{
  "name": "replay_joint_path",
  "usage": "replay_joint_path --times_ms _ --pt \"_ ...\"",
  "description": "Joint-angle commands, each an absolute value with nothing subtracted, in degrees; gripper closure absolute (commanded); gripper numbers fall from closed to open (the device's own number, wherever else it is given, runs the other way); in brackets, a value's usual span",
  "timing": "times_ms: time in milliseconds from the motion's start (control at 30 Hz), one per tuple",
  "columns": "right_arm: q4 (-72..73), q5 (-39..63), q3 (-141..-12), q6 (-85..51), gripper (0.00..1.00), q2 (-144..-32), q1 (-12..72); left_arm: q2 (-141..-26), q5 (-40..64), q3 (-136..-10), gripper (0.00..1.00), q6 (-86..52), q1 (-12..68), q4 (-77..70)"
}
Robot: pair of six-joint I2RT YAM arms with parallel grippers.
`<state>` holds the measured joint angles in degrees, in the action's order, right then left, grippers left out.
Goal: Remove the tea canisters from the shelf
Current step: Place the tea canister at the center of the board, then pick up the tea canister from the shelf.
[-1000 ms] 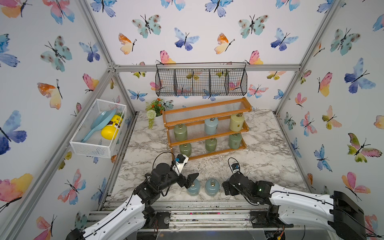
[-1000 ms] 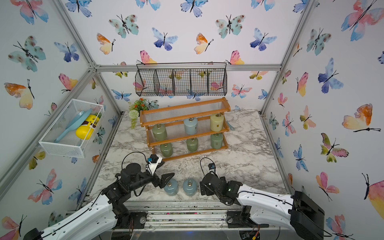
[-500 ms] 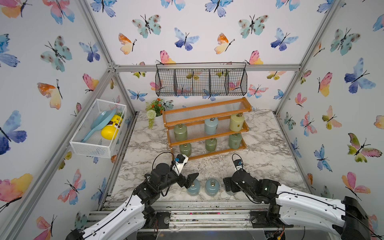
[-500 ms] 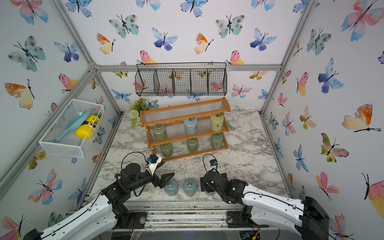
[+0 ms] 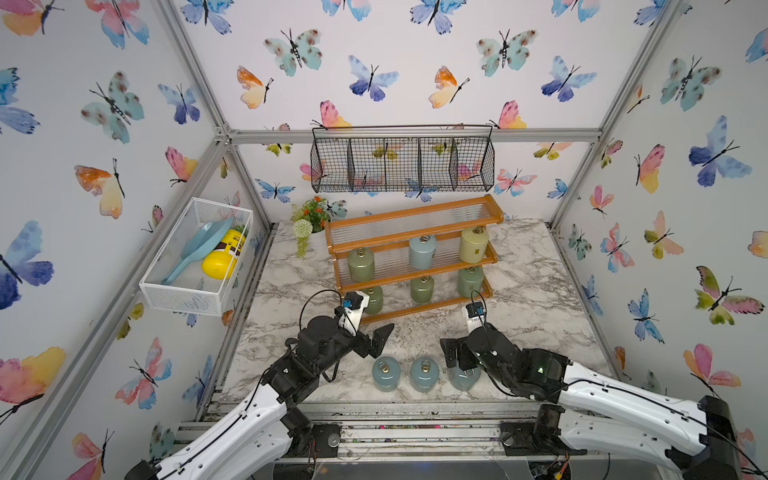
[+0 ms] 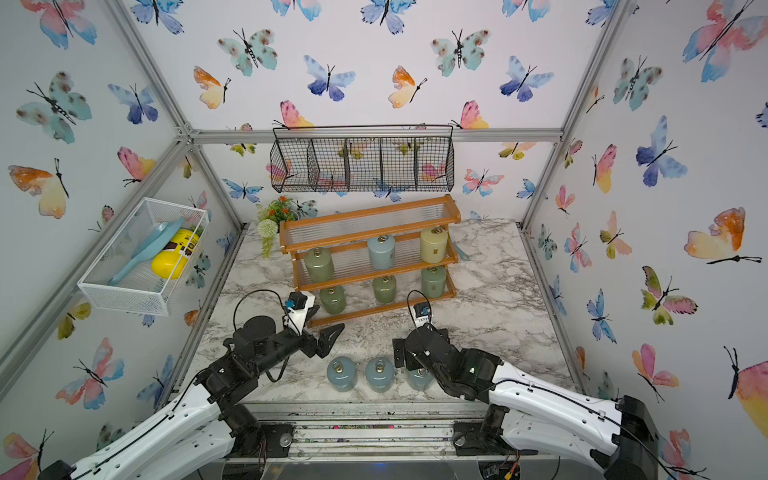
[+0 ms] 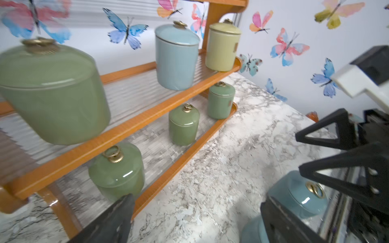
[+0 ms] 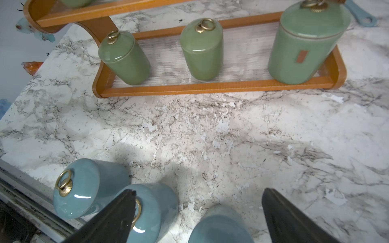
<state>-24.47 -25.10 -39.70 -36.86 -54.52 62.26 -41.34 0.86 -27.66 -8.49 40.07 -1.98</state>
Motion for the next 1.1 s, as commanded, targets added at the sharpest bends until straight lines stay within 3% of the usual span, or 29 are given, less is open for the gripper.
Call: replay_joint_path --times_ms 0,367,1067 --pt "-22.7 -27.0 -42.1 -31.9 0.0 -55.7 60.4 -44.2 -8.8 -29.5 0.01 -10.3 39.9 -2.5" --pt "-15.6 -12.8 -45.0 -22.3 0.0 -61.2 46.8 -57.7 -22.1 -36.9 0.01 -11.7 39.9 -6.4" --pt "-12.2 -2.5 -49.4 -16.8 0.0 -68.5 38.1 -69.8 -35.6 -43.5 0.02 -6.3 39.8 -15.3"
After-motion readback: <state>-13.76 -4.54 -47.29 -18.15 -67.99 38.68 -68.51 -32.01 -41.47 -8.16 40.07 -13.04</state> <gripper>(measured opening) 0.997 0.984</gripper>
